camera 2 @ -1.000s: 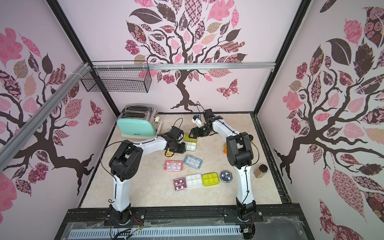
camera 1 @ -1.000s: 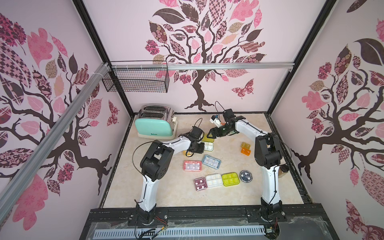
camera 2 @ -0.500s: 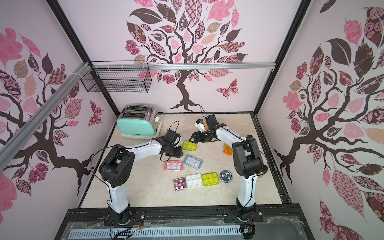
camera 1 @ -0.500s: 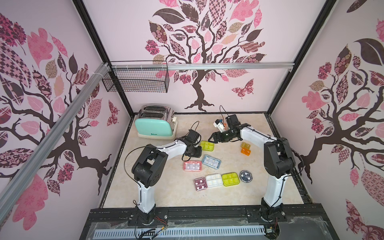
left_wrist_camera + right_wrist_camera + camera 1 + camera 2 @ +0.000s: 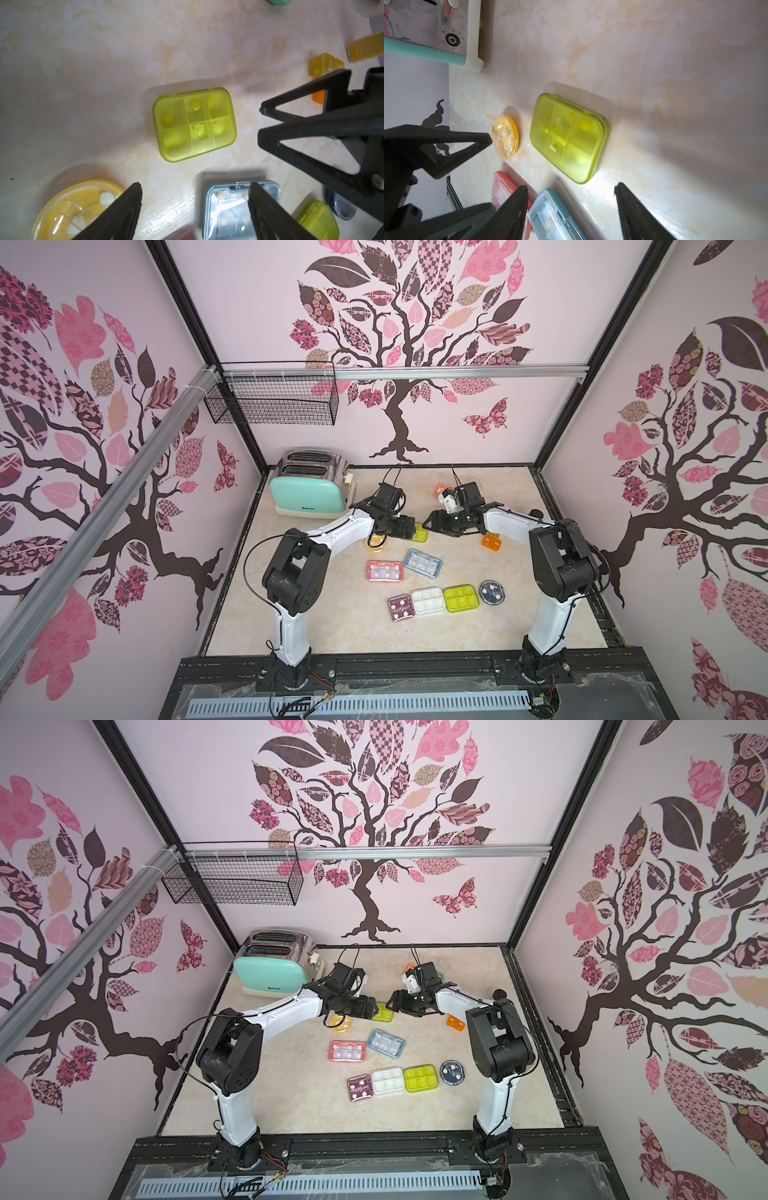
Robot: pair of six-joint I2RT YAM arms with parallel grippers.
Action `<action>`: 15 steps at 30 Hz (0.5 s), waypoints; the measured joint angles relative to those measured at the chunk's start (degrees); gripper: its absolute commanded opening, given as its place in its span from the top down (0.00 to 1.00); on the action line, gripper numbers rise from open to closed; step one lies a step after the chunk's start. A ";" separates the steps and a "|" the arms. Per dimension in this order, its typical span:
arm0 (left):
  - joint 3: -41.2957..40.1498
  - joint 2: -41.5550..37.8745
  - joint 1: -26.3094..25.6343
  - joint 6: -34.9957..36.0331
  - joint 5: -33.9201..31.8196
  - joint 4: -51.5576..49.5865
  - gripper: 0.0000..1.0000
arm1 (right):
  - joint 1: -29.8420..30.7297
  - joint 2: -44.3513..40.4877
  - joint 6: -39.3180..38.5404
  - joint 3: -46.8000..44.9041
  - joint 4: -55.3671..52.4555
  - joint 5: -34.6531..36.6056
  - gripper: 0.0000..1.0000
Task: Close pillboxes
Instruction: Close the lid on the pillbox.
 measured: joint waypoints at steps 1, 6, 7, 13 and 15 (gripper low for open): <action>0.20 0.72 0.52 0.11 0.15 0.15 0.19 | 0.00 0.22 0.55 -0.02 0.50 -0.15 0.31; 2.29 5.55 2.86 0.63 0.66 0.17 0.27 | 0.09 1.38 2.12 -0.02 3.19 -1.25 0.34; 2.62 6.36 3.17 0.66 0.70 0.20 0.28 | 0.11 1.79 2.43 -0.02 3.78 -1.53 0.34; 2.67 7.21 3.39 0.72 1.49 0.74 0.31 | 0.15 4.13 3.21 -0.94 5.55 -2.12 0.36; 2.67 7.30 3.39 0.70 1.86 0.79 0.32 | 0.15 4.48 3.19 -1.40 5.66 -2.23 0.37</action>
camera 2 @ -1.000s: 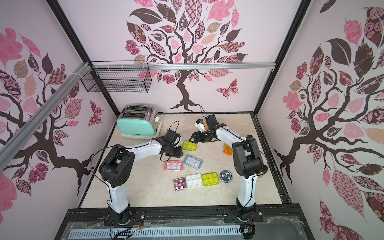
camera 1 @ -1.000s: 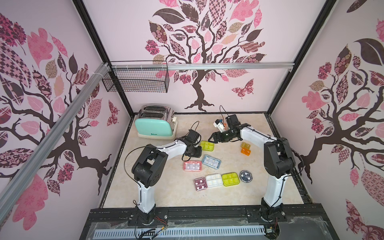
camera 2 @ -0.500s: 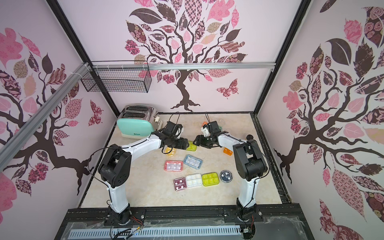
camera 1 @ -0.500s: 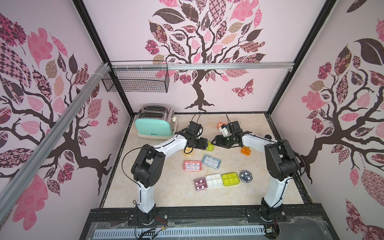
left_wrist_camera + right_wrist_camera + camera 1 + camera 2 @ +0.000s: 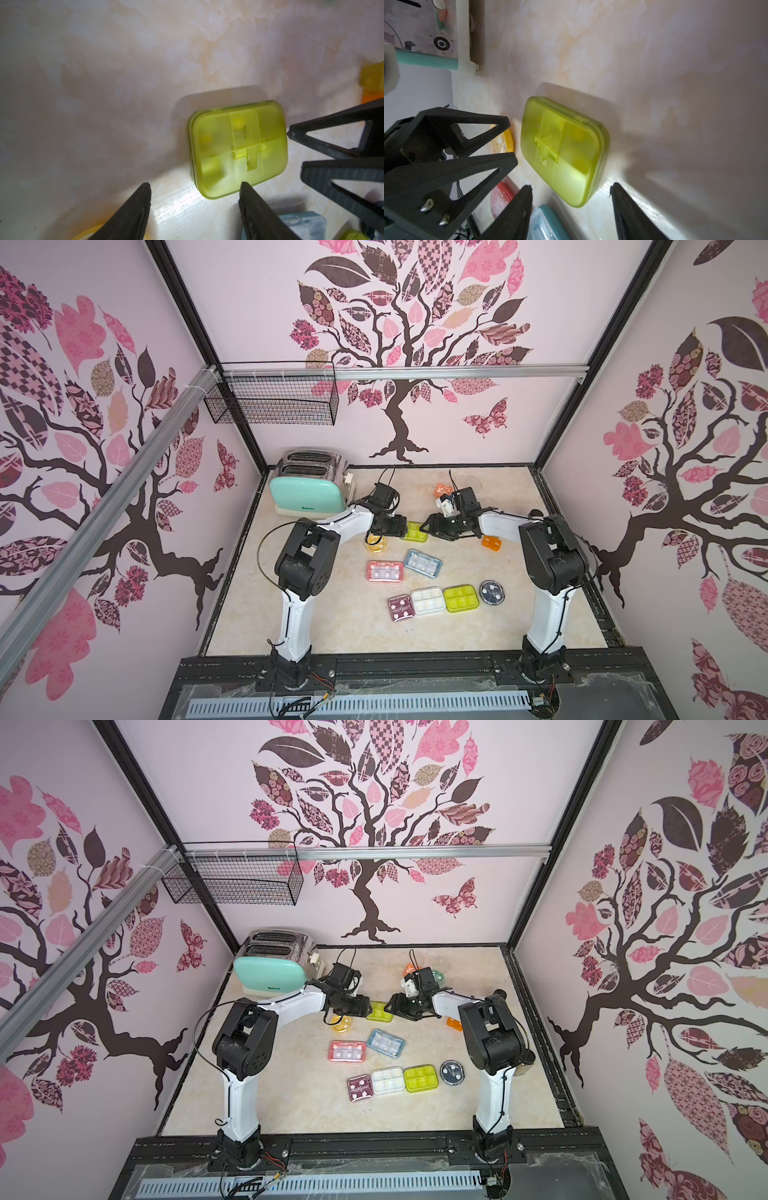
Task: Close pillboxes
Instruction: Close the lid on the pillbox.
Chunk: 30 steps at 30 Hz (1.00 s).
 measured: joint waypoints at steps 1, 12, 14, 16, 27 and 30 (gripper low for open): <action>0.02 0.11 0.00 0.00 0.13 0.04 0.34 | 0.00 0.13 0.00 -0.20 -0.02 -0.02 0.37; 0.50 1.90 0.00 0.24 0.13 -0.02 0.43 | 0.22 0.22 -0.59 -0.48 0.04 0.00 0.44; 0.50 1.90 0.00 0.28 0.13 0.00 0.44 | 0.31 0.22 -0.63 -0.48 0.07 0.00 0.46; 0.50 1.90 0.00 0.33 0.13 0.00 0.45 | 0.39 0.22 -0.68 -0.46 0.07 0.02 0.47; 0.98 2.27 -0.02 0.98 0.07 -0.02 0.48 | 1.18 1.64 -0.90 -0.28 0.61 0.42 0.53; 1.81 2.73 -0.26 1.31 -0.87 -0.09 0.48 | 1.33 1.73 -1.07 -0.26 0.79 0.46 0.54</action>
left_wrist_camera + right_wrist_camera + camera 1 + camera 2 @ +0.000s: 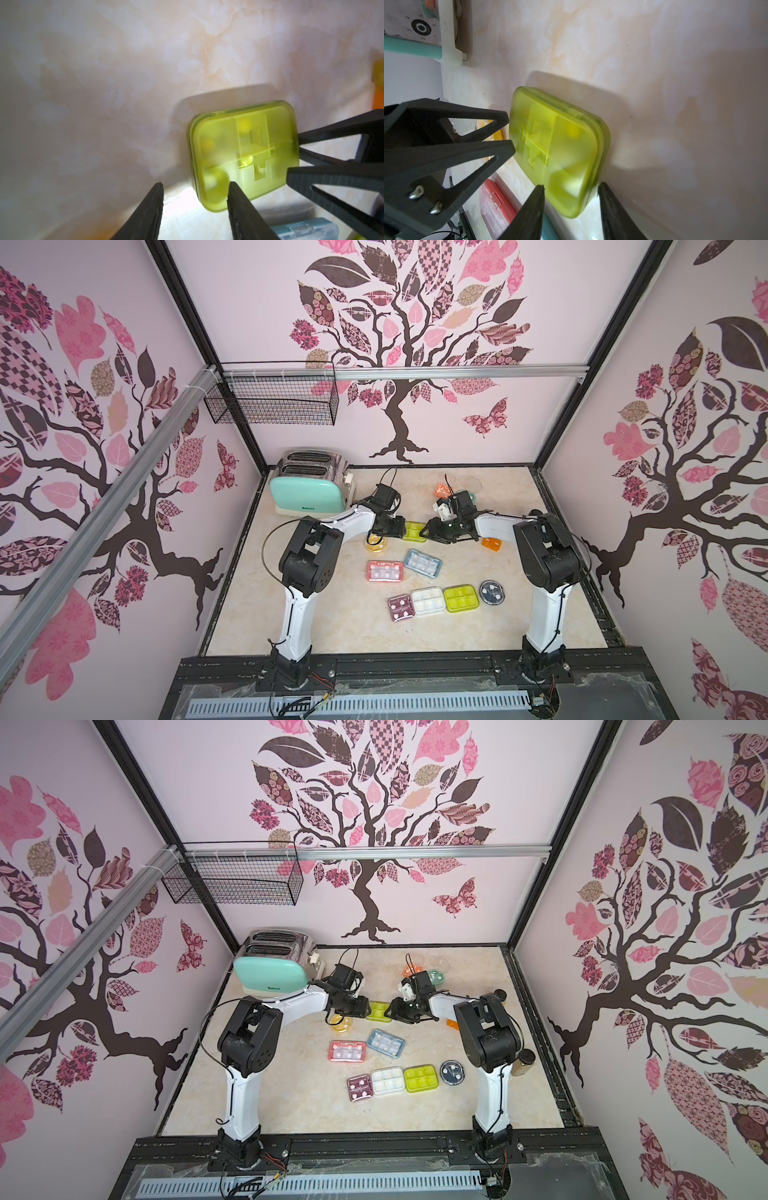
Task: Close pillboxes
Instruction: Close the lid on the pillbox.
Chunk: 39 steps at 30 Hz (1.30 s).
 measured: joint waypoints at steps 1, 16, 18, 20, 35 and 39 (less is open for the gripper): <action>0.39 0.20 -0.15 0.13 -0.55 -0.09 0.48 | 0.02 0.00 -0.04 0.00 0.00 0.11 0.54; 1.18 1.38 -1.27 1.05 -2.84 2.86 0.54 | 0.55 0.35 -1.49 0.94 -1.20 2.23 0.60; 0.76 1.38 -1.27 0.94 -2.75 3.82 0.54 | 0.61 0.35 -1.51 1.03 -1.36 2.38 0.60; 0.31 1.38 -1.27 0.74 -2.69 4.81 0.54 | 0.72 0.37 -1.53 1.07 -1.46 2.71 0.60; -4.76 -0.70 -0.90 -2.08 -1.64 9.97 0.31 | 1.36 0.35 -1.14 3.28 -3.72 3.82 0.42; -6.51 -2.27 -0.26 -2.23 -0.15 8.28 0.26 | 1.36 0.35 -1.40 5.18 -5.75 4.90 0.37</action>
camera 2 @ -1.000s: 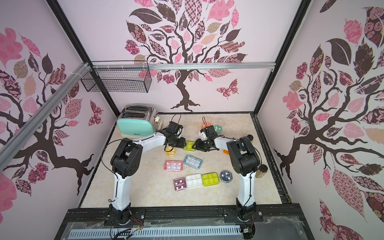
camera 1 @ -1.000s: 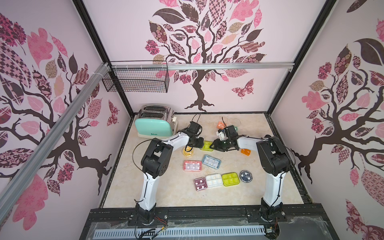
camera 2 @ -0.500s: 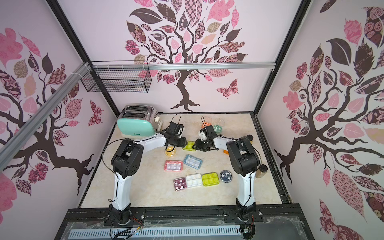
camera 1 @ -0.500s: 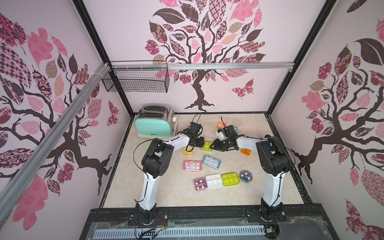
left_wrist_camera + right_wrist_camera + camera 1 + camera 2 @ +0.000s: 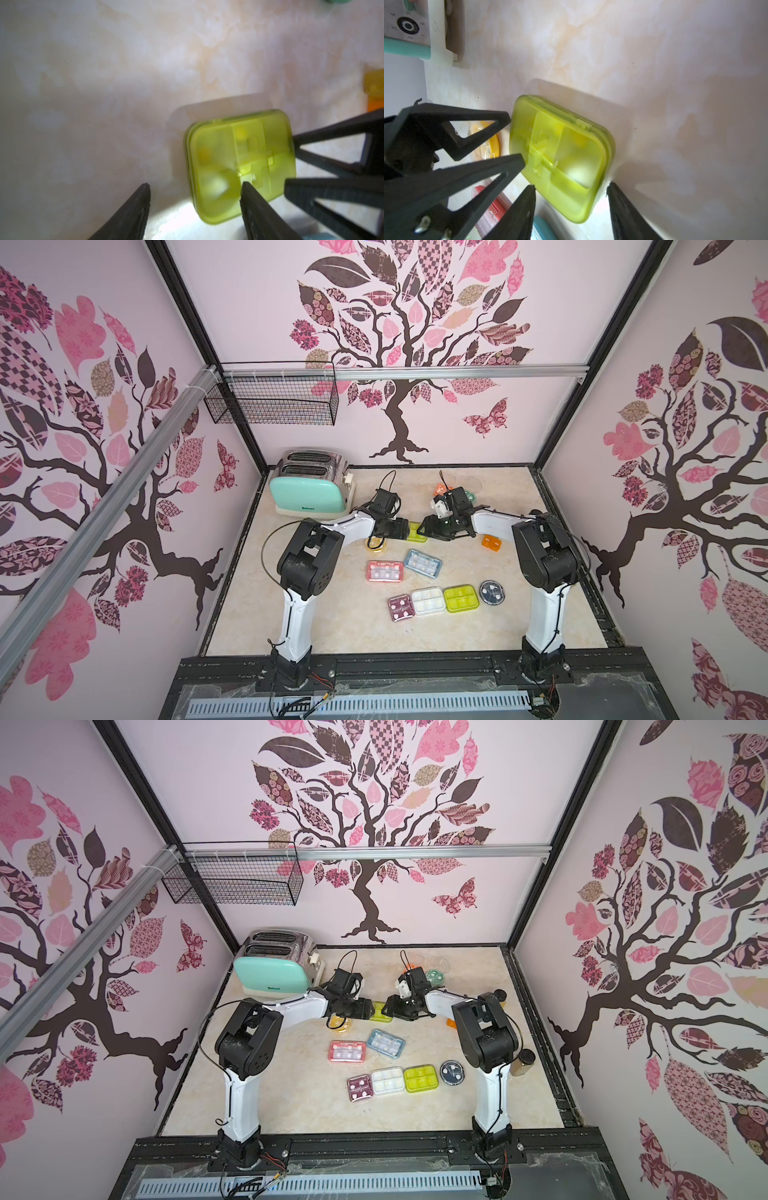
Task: Close pillboxes
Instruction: Close the lid on the pillbox, then move the pillbox to the center of the board.
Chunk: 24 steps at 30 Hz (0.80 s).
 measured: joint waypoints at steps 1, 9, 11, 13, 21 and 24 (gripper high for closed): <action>0.04 -0.07 0.15 0.04 0.37 -0.28 0.25 | 0.00 0.02 -0.11 0.70 -0.37 0.33 0.36; 2.89 2.03 1.20 -0.79 4.81 -1.05 0.39 | -0.13 4.61 -1.29 7.23 -2.19 1.60 0.39; 3.19 2.38 1.40 -1.01 5.49 -0.76 0.41 | -0.11 4.90 -1.38 7.04 -2.64 1.46 0.40; 2.97 2.38 1.44 -1.16 5.75 -0.61 0.44 | -0.11 4.90 -1.40 6.99 -2.71 1.31 0.40; -2.38 -0.20 1.44 -2.14 6.45 3.61 0.47 | 0.13 4.76 -1.22 5.05 0.42 -0.61 0.45; -5.53 -2.32 1.42 -2.38 6.19 4.46 0.46 | 1.11 4.15 -1.14 3.63 1.88 -0.81 0.45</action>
